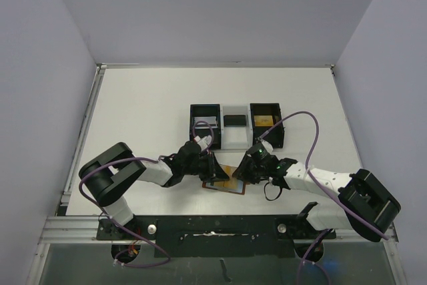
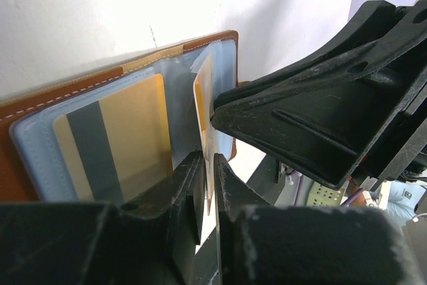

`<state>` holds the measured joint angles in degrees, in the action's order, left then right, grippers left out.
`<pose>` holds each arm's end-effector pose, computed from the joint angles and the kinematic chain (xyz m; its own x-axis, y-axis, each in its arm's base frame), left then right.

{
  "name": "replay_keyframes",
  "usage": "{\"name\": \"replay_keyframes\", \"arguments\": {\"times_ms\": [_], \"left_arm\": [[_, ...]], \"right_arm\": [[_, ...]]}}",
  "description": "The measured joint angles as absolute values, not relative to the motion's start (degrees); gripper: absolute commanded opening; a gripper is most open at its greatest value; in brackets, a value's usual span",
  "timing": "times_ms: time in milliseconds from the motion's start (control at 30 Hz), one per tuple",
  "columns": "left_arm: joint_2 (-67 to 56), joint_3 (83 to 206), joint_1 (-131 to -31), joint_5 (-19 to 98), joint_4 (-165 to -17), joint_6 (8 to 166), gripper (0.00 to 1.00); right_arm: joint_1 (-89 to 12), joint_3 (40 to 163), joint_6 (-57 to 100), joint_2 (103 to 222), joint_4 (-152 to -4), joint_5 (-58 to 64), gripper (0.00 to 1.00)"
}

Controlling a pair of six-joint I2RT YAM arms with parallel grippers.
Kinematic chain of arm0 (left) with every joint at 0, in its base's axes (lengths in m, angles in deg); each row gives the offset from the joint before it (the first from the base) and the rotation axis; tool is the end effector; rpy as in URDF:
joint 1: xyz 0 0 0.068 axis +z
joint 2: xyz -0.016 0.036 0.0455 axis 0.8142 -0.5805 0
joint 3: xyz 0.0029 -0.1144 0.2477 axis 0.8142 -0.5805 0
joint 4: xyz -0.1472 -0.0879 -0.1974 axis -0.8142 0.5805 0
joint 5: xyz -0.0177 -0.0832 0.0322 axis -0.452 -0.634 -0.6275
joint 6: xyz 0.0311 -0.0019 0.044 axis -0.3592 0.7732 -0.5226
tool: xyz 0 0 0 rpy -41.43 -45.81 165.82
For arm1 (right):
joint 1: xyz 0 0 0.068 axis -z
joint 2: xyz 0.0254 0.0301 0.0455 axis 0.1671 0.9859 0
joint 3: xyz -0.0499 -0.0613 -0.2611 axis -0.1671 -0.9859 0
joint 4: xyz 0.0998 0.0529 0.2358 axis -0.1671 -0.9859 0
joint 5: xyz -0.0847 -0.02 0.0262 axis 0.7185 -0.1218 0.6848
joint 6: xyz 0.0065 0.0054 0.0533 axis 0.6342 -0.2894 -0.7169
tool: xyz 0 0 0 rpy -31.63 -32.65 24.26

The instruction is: Take the credit cards out of the card holder

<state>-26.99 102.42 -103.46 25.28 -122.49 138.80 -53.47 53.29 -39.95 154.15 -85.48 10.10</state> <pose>0.1815 -0.2291 0.1156 -0.9724 -0.1411 -0.1860 0.0839 0.5325 -0.8422 0.1597 0.1538 0.1454 -0.8579 0.4656 -0.2175 0.2814 0.7797 0.5593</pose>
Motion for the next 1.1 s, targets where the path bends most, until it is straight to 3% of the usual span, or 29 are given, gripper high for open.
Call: {"name": "replay_keyframes", "arguments": {"times_ms": [67,233,333,833,1100], "left_arm": [[-27.0,102.4,-103.5,25.3,-122.5,138.9,0.00],[-26.7,102.4,-103.5,25.5,-122.0,138.7,0.00],[-25.9,102.4,-103.5,26.0,-120.9,138.4,0.00],[-22.8,102.4,-103.5,26.5,-118.0,137.1,0.00],[-22.8,102.4,-103.5,26.1,-118.5,137.1,0.00]], "right_arm": [[-53.5,53.3,-39.9,154.1,-85.5,10.1,0.25],[-53.5,53.3,-39.9,154.1,-85.5,10.1,0.24],[-53.5,53.3,-39.9,154.1,-85.6,10.4,0.15],[-53.5,53.2,-34.5,147.1,-84.2,10.0,0.21],[-53.6,53.2,-36.3,152.3,-84.0,9.5,0.23]]}}
